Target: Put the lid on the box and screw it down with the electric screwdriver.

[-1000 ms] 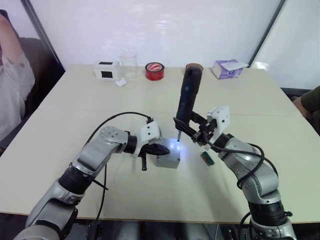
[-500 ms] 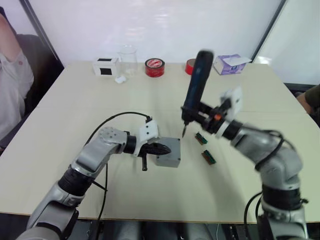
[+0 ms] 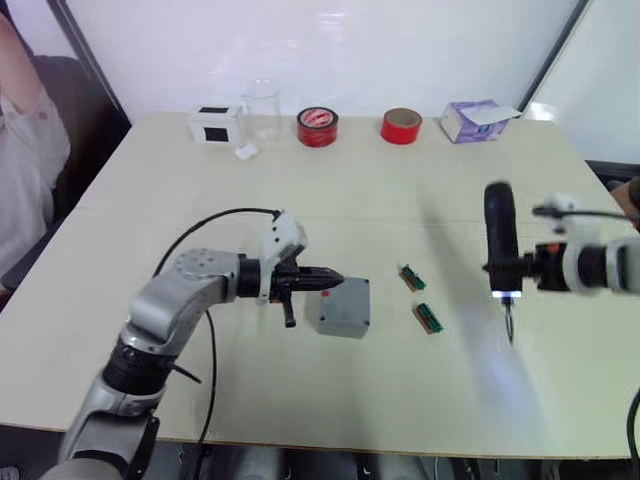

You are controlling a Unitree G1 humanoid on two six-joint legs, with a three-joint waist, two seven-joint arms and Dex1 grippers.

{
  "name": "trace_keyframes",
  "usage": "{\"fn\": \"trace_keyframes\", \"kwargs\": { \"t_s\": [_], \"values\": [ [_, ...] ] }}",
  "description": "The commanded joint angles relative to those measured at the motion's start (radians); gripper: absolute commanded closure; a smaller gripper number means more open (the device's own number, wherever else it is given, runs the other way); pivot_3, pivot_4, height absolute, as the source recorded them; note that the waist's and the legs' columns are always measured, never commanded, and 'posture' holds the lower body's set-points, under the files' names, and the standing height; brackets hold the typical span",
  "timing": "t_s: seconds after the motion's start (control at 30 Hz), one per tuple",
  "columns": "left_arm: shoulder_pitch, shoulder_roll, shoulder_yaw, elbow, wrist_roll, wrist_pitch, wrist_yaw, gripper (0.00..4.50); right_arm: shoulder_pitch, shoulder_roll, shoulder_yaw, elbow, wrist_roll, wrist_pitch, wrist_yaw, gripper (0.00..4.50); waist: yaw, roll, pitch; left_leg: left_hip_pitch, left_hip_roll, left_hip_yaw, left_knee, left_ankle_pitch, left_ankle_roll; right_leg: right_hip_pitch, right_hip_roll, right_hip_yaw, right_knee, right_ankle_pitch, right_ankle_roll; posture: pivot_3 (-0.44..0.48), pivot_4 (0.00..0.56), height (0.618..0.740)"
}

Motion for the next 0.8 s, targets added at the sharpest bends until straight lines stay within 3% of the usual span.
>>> {"fn": "trace_keyframes", "kwargs": {
  "t_s": [0.03,0.53,0.57,0.7,0.73,0.8],
  "values": [
    [0.001,0.060,-0.020,-0.078,-0.010,0.008,-0.032,4.50,-0.030,-0.055,0.009,0.029,-0.007,0.006,0.074,2.77,-0.006,0.000,0.001,0.000,0.000,0.000,0.000,0.000,0.000,0.000,0.000,0.000,0.000,0.000,0.000,0.000,0.150,0.740],
    [0.022,0.090,-0.021,-0.120,-0.014,0.019,0.016,4.50,-0.003,-0.099,0.234,0.080,-0.159,-0.015,0.254,2.77,-0.009,-0.003,0.004,0.001,0.001,-0.003,0.000,0.001,-0.001,0.000,0.007,0.000,0.001,0.001,0.003,0.000,0.150,0.740],
    [0.024,0.091,-0.019,-0.118,-0.014,0.018,0.017,4.50,-0.001,-0.101,0.244,0.076,-0.169,-0.019,0.264,1.71,-0.010,-0.003,0.004,0.001,0.001,-0.003,0.000,0.001,-0.001,0.000,0.007,0.000,0.001,0.001,0.003,0.000,0.150,0.740],
    [0.033,0.045,0.035,-0.084,-0.003,-0.035,0.081,4.50,-0.015,-0.110,0.271,0.079,-0.225,-0.068,0.291,0.30,-0.010,-0.004,0.004,0.001,0.001,-0.003,0.000,0.001,-0.001,0.000,0.007,0.000,0.001,0.001,0.003,0.000,0.150,0.740],
    [0.036,0.017,0.069,-0.082,-0.019,-0.046,0.110,4.50,-0.021,-0.118,0.278,0.079,-0.246,-0.099,0.299,0.02,-0.010,-0.004,0.004,0.001,0.001,-0.003,0.000,0.001,-0.001,0.000,0.007,0.000,0.002,0.001,0.003,0.000,0.150,0.740],
    [0.043,-0.030,0.133,-0.080,-0.032,-0.073,0.169,4.50,-0.039,-0.135,0.283,0.084,-0.275,-0.157,0.335,0.02,-0.008,-0.004,0.004,0.001,0.001,-0.003,0.001,0.001,-0.001,0.000,0.006,0.000,0.002,0.001,0.003,0.000,0.150,0.740]
  ]
}}
